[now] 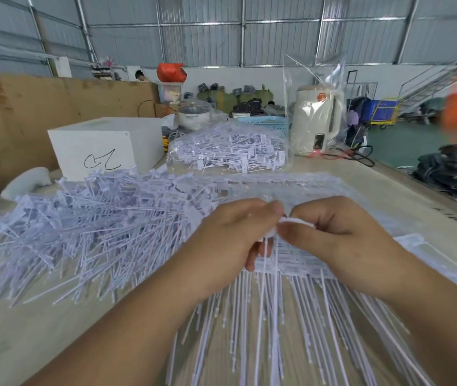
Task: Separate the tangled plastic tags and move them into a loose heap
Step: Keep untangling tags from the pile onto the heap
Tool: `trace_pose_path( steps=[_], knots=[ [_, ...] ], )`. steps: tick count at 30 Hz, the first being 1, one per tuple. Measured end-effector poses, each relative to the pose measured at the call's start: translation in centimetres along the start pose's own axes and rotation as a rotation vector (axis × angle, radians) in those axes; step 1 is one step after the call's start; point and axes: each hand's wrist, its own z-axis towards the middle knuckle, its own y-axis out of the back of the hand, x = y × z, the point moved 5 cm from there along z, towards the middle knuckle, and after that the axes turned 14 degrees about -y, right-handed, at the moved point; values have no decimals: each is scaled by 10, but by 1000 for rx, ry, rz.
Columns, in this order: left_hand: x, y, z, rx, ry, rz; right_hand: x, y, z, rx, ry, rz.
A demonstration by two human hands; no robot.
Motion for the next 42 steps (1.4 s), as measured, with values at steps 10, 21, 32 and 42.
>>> trace_pose_path(
  steps=[10,21,32,42],
  knots=[
    [0,4,1,-140,-76,28,0,-2,2,0,-41,36],
    [2,-13,-2,-357,-8,-329,12,-11,-3,-269,60,68],
    [-4,10,2,-135,-74,-57,-7,-22,2,1,35,69],
    [1,8,0,-56,46,17,-3,-24,0,-62,64,-155]
  ],
)
